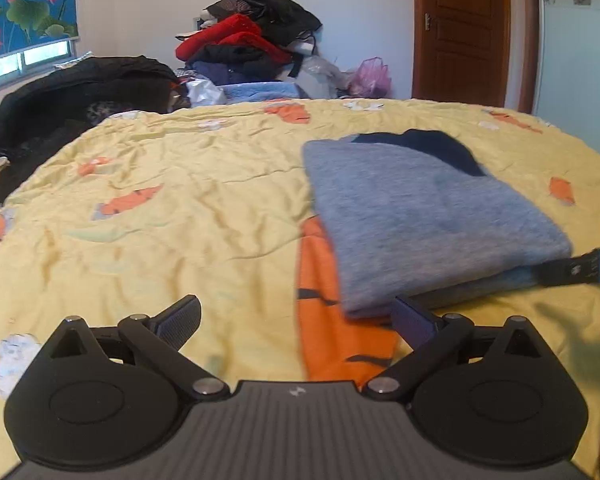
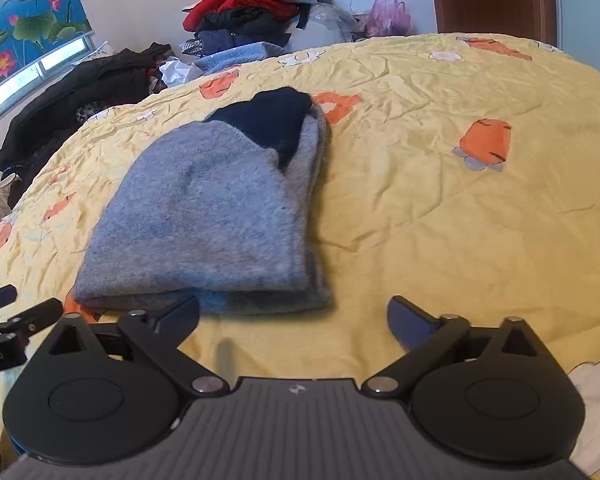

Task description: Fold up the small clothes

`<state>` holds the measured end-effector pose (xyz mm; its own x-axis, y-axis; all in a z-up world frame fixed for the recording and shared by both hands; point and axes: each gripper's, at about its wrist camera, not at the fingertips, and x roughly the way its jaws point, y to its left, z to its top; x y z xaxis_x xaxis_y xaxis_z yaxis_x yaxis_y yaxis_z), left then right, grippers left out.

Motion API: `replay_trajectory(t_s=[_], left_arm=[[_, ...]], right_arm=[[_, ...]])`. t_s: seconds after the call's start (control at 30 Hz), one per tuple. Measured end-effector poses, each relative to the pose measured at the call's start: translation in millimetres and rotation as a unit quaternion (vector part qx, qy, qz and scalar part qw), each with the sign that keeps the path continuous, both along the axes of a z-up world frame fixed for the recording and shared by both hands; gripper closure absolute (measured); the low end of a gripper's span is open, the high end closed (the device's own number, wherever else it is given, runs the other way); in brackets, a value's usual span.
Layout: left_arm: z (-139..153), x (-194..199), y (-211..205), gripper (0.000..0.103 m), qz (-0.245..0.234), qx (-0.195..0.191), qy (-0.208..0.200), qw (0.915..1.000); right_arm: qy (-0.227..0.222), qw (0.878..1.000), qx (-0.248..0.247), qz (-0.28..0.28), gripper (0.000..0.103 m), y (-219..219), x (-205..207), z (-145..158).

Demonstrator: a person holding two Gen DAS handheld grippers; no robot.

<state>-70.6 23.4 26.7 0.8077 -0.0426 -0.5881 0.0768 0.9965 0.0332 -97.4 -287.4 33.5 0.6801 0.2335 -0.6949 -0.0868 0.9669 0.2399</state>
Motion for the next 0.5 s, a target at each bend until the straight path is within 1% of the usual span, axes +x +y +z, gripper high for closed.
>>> replay_trajectory(t_s=[0.07,0.1,0.17,0.2,0.23,0.3,0.37,0.43,0.5], left_arm=[[-8,6,-9,0.001,-0.01,-0.021,0.013,0.9996],[-12,9,-13,0.001,-0.011,-0.021,0.02,0.9995],[-22,14,-20,0.001,-0.01,-0.006,0.034,0.9994],[-26,15,-23,0.001,-0.007,0.006,0.041,0.9991],[-27,15,-21,0.001,-0.007,0.003,0.045,0.999],[-27,16,-16,0.001,-0.003,-0.011,0.046,0.9989],[-28,17,-15,0.0,-0.003,-0.014,0.048,0.9987],[-27,16,-16,0.0,-0.003,-0.008,0.049,0.9988],[-27,16,-17,0.0,-0.004,-0.007,0.049,0.9988]], right_arm=[[-0.002,1.0,-0.013,-0.014,0.0,6,-2,0],[0.001,1.0,-0.022,-0.012,0.0,9,-2,1],[0.002,0.999,-0.04,0.004,0.003,15,-6,5],[-0.006,0.999,-0.05,0.011,0.005,16,-11,11],[-0.02,0.998,-0.056,0.016,0.005,16,-18,18],[-0.053,0.996,-0.06,0.032,0.004,9,-38,41],[-0.076,0.993,-0.068,0.051,0.003,-1,-58,66],[-0.072,0.991,-0.064,0.09,0.002,-17,-80,91],[-0.041,0.989,-0.048,0.13,0.001,-36,-100,110]])
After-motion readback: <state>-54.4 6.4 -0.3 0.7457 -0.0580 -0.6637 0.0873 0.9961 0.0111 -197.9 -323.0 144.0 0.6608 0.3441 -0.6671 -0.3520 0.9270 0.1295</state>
